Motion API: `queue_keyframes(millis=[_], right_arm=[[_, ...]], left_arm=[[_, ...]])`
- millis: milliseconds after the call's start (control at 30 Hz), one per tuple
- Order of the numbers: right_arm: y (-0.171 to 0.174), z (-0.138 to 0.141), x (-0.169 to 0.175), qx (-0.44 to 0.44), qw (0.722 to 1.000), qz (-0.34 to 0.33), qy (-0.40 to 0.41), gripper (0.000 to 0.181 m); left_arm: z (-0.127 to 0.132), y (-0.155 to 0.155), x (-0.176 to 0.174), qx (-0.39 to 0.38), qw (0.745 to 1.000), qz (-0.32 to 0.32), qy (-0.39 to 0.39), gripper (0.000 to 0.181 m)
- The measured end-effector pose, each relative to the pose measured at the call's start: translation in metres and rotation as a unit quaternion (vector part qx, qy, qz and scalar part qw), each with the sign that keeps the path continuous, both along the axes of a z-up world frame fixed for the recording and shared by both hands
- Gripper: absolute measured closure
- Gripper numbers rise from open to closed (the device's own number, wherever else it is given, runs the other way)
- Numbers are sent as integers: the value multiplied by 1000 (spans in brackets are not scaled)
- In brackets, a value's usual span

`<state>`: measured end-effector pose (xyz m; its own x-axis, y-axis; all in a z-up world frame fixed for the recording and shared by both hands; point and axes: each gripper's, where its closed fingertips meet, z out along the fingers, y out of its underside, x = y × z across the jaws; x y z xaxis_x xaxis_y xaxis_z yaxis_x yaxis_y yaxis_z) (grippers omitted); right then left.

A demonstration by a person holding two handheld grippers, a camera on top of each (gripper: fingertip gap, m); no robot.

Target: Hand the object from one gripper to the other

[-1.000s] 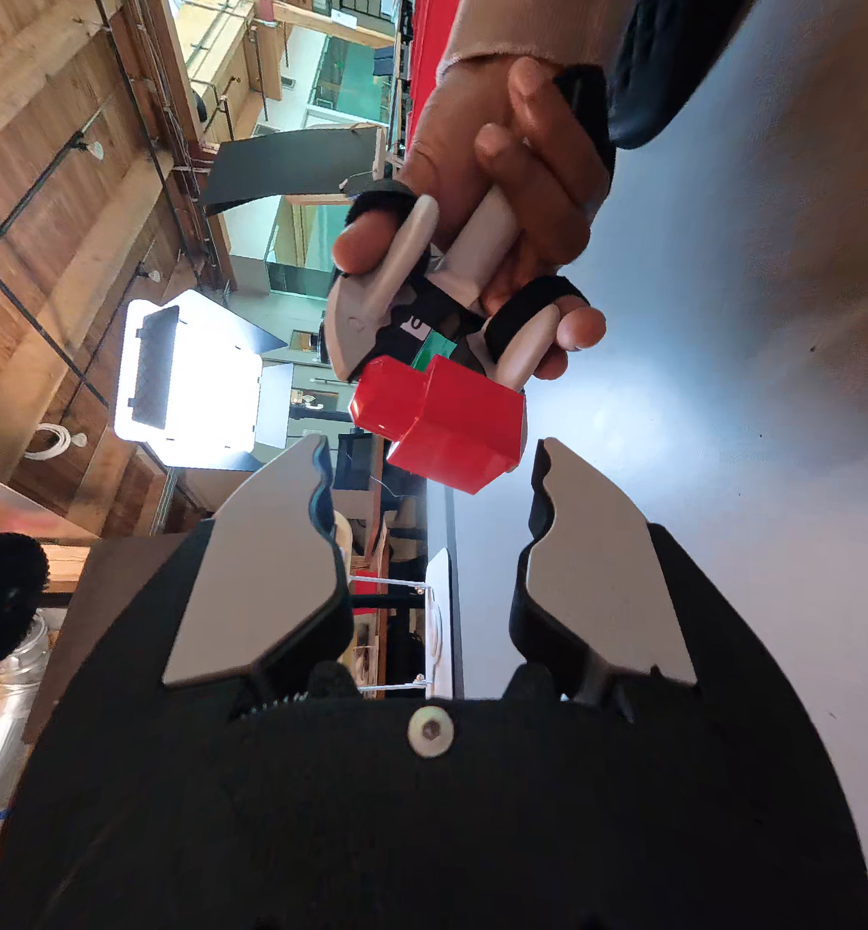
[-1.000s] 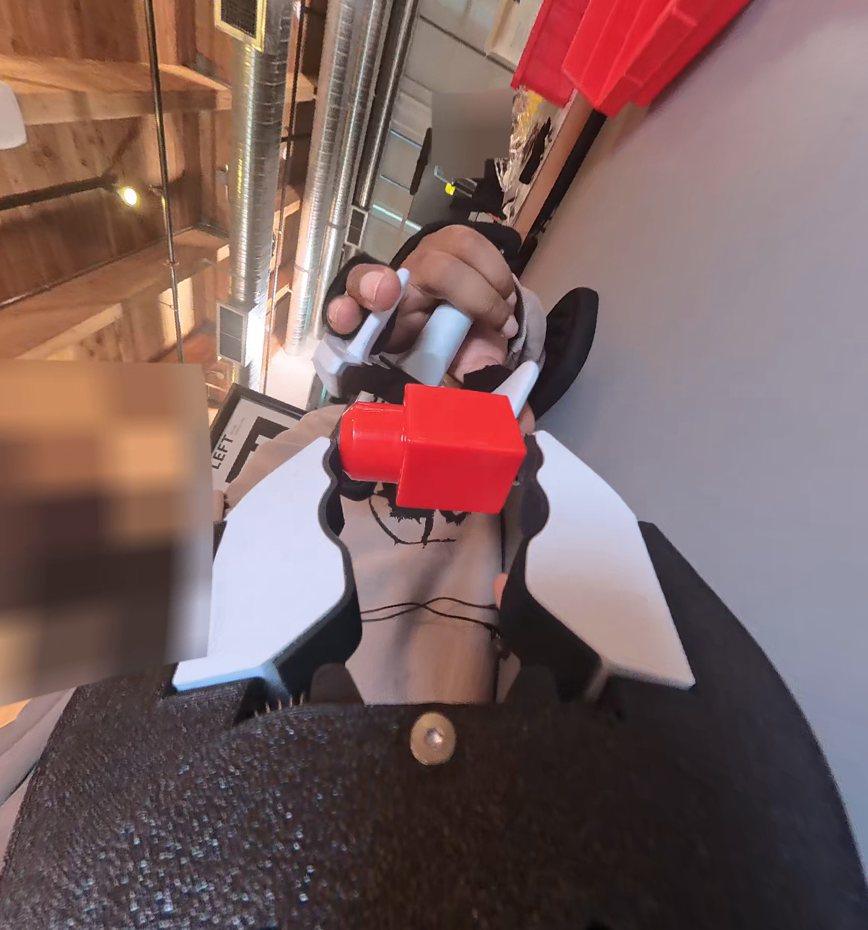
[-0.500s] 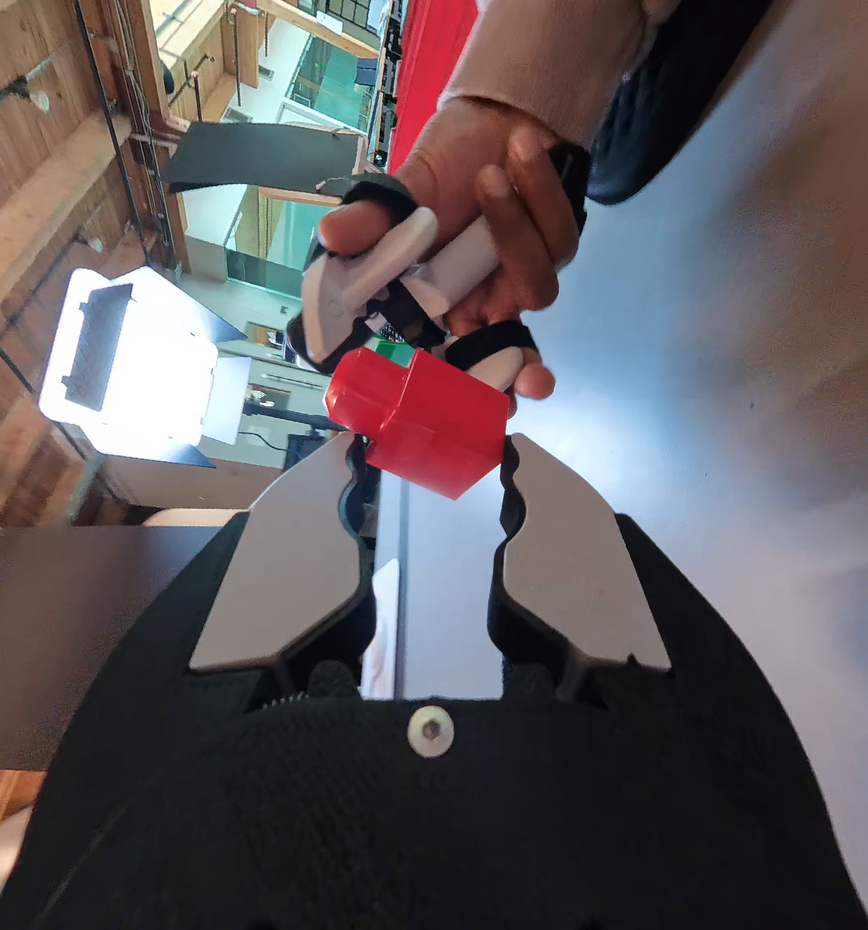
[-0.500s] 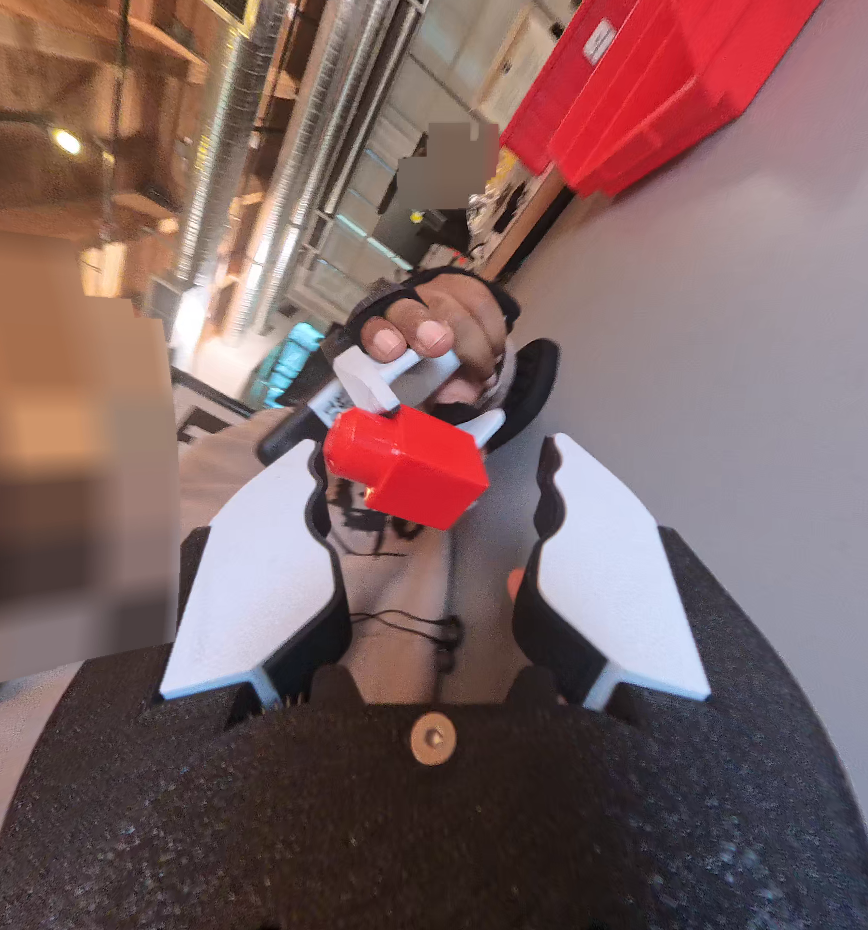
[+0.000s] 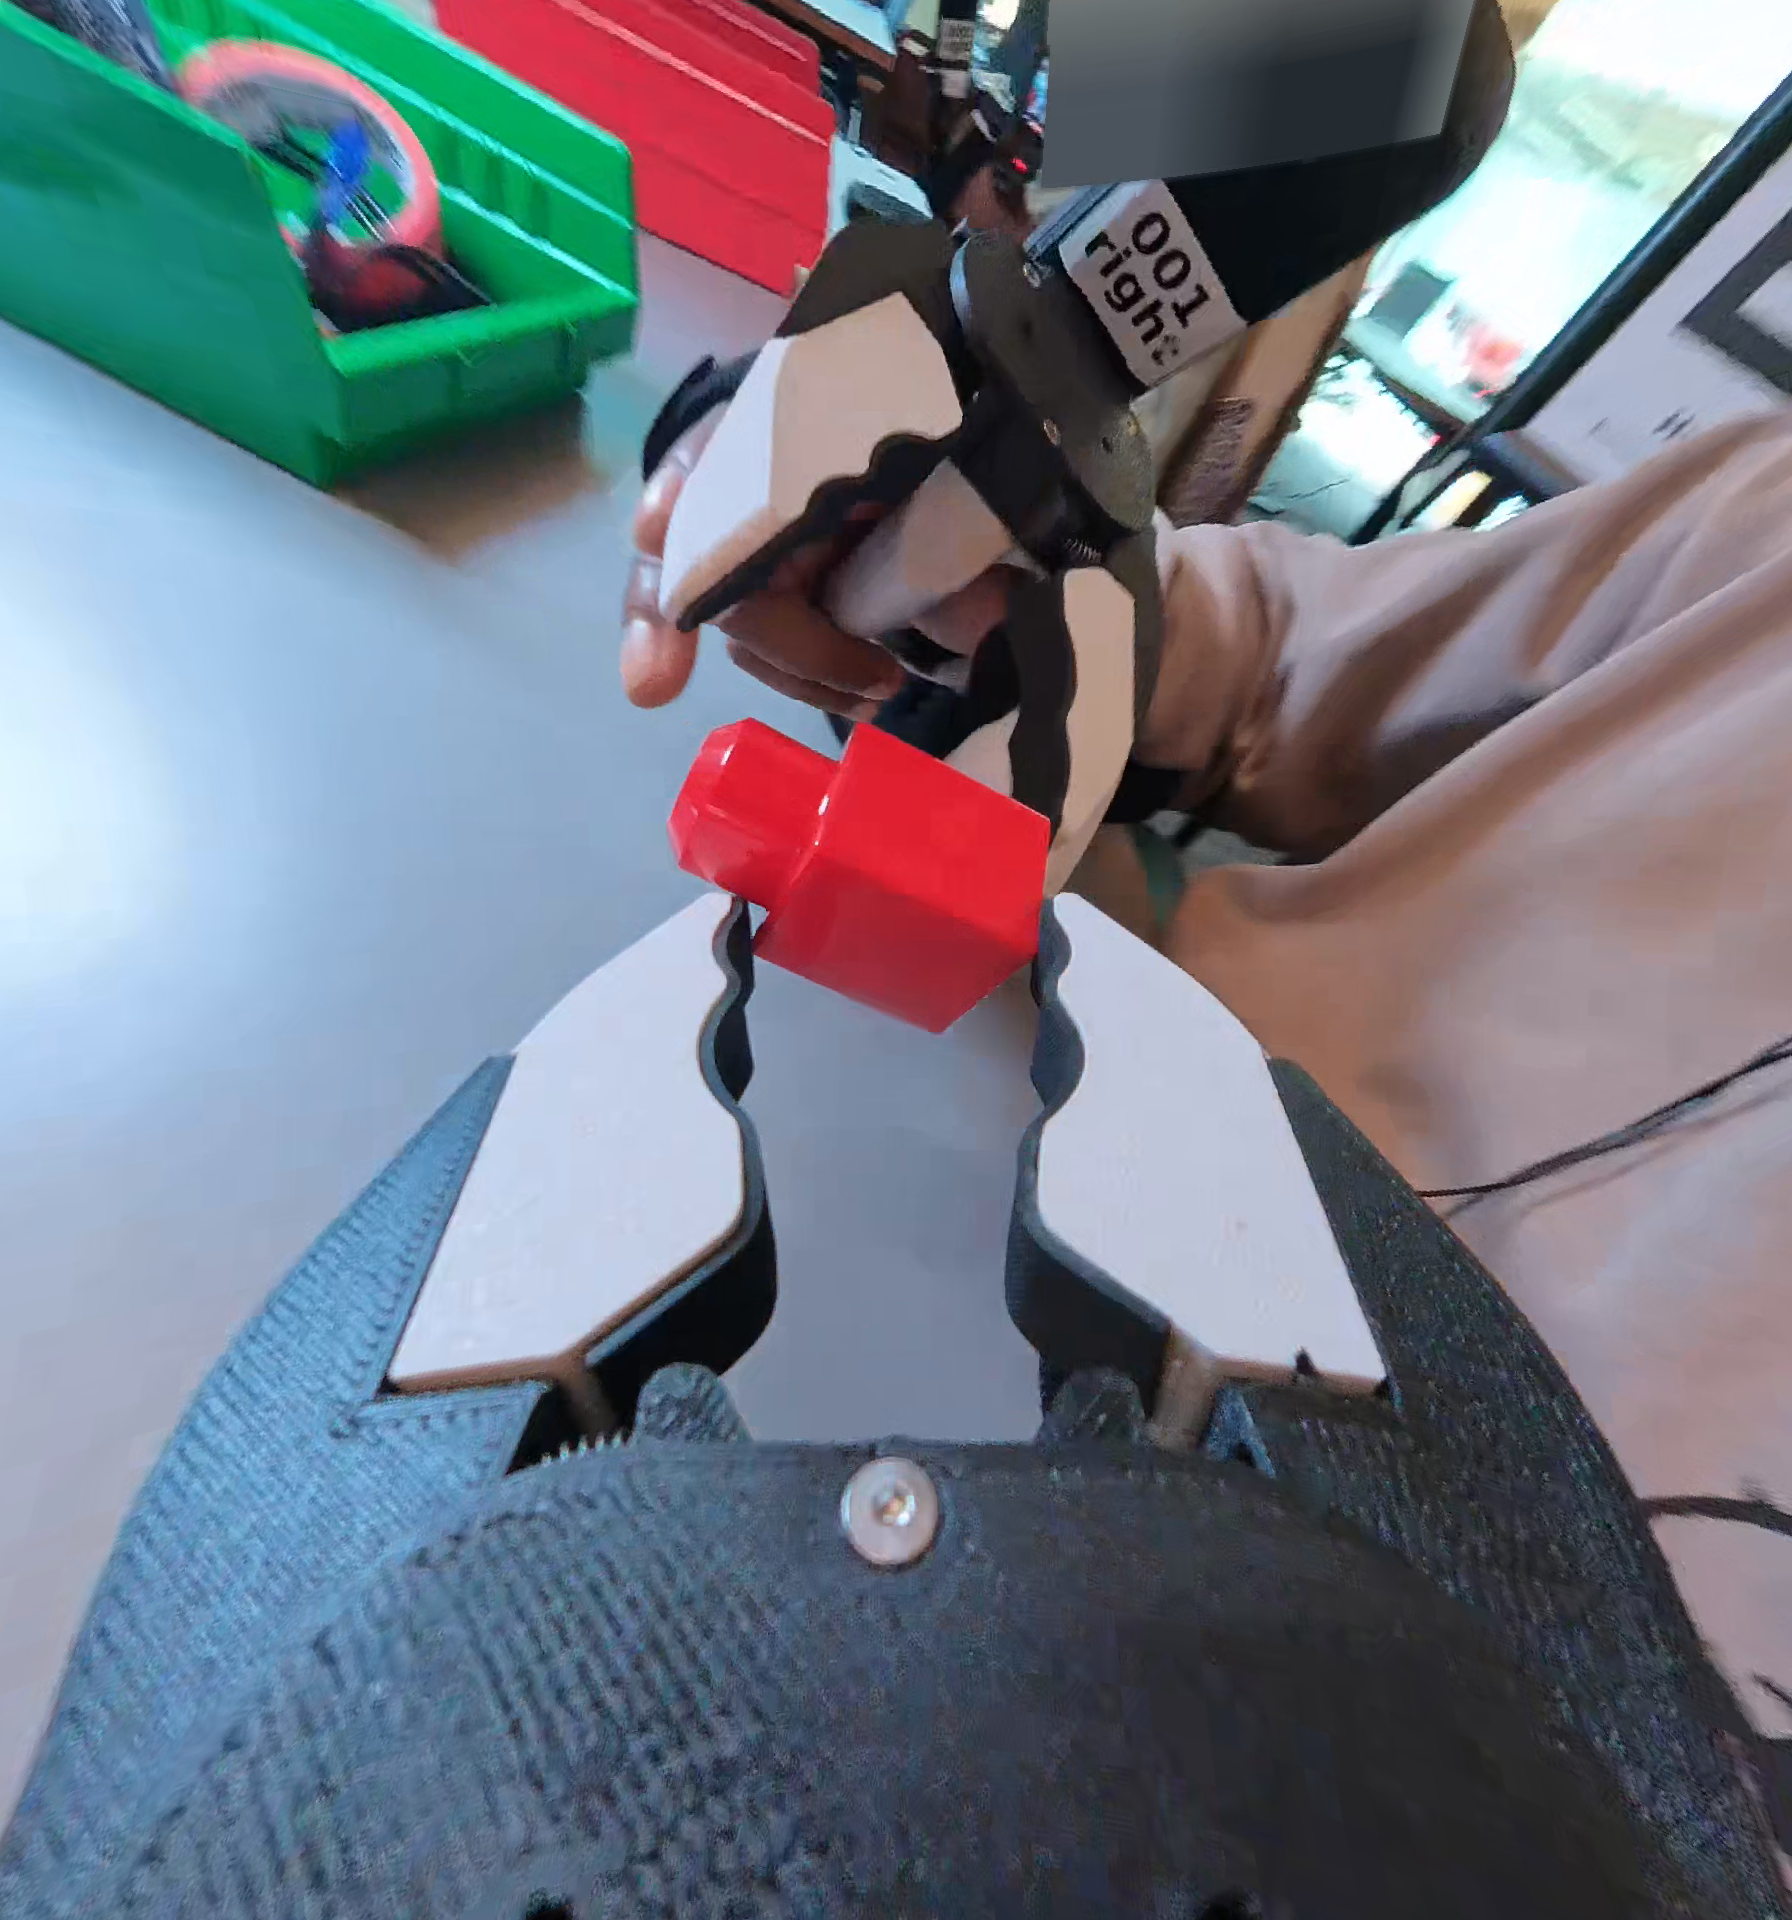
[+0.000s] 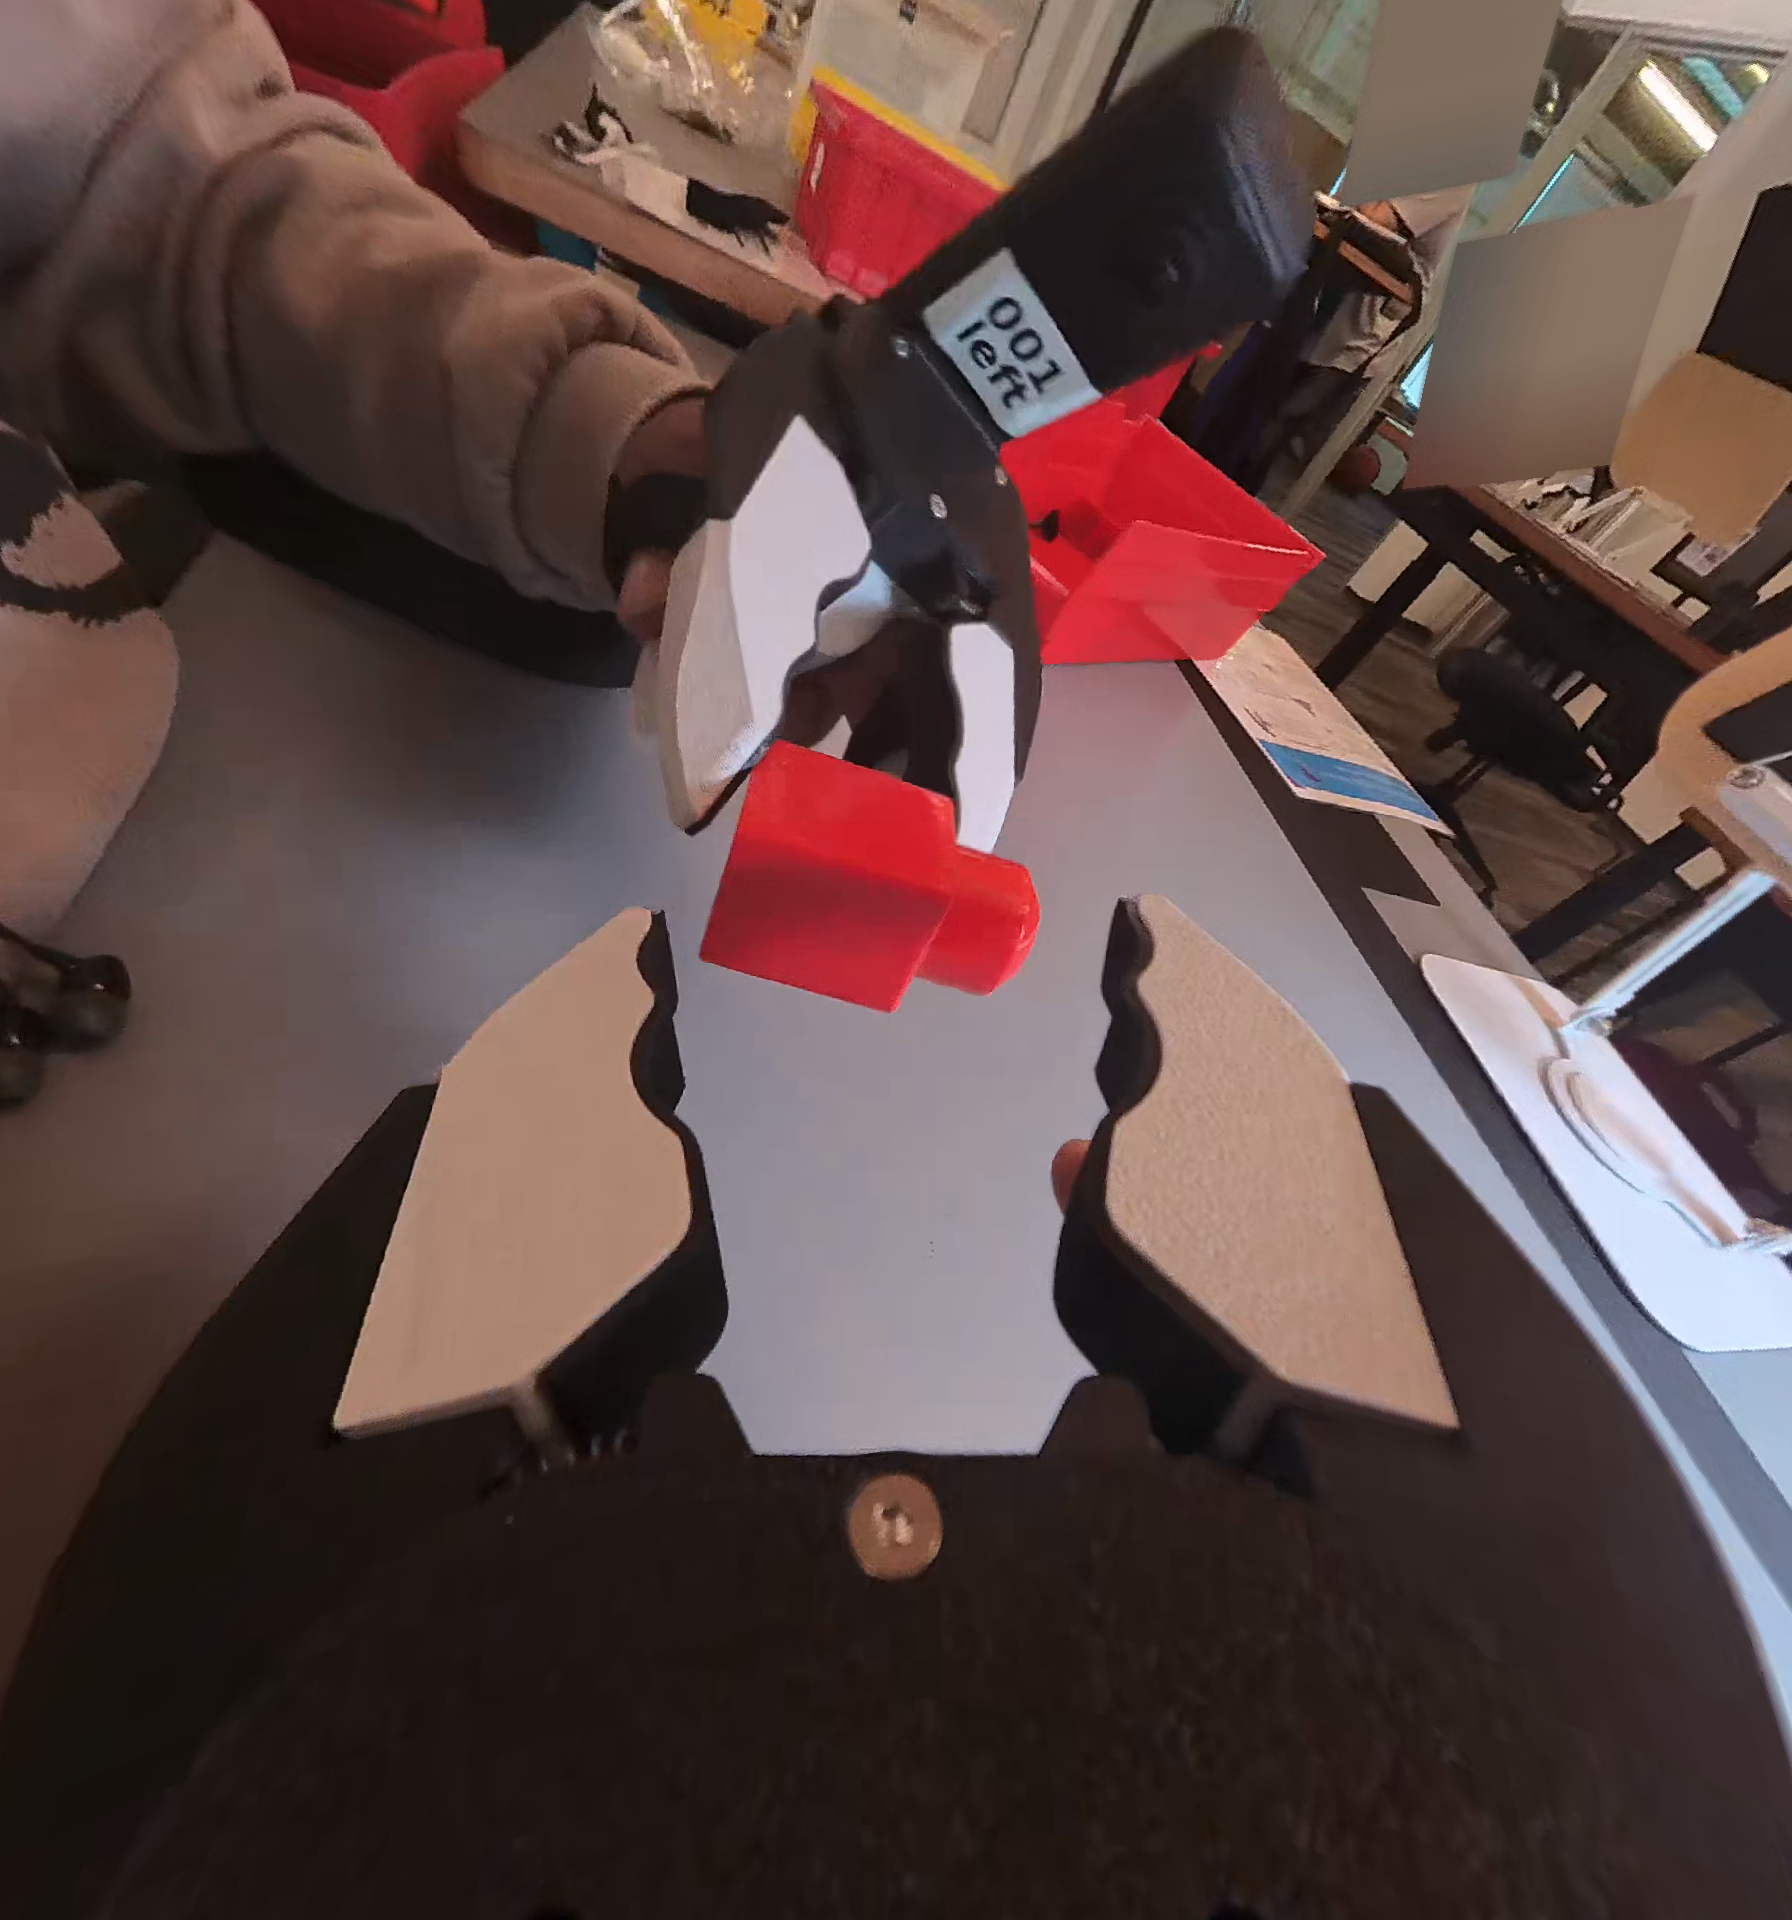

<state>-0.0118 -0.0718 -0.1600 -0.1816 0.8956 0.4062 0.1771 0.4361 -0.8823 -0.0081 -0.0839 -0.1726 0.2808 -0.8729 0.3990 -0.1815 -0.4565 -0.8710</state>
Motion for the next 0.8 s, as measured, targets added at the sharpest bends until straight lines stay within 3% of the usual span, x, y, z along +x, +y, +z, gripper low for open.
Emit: queue_keyframes(millis=[200,333,467,533,633,700,800], right_arm=[[-15,-14,-6,107,994,8,-20,112],[-19,-14,-7,147,989,5,-10,126],[-16,-10,-7,127,992,-1,-6,134],[-11,0,-4,56,998,-4,9,136],[1,26,4,-120,991,3,59,137],[9,45,9,-259,962,22,88,137],[22,53,10,-428,898,35,95,138]], left_arm=[[0,-12,9,-160,984,-40,-73,129],[-2,-12,9,-203,974,-42,-87,129],[1,-11,9,-194,975,-40,-97,130],[9,-7,7,-146,984,-27,-103,123],[31,2,-2,-16,995,16,-93,113],[39,8,-10,104,992,56,-42,114],[40,14,-15,245,963,97,50,114]])
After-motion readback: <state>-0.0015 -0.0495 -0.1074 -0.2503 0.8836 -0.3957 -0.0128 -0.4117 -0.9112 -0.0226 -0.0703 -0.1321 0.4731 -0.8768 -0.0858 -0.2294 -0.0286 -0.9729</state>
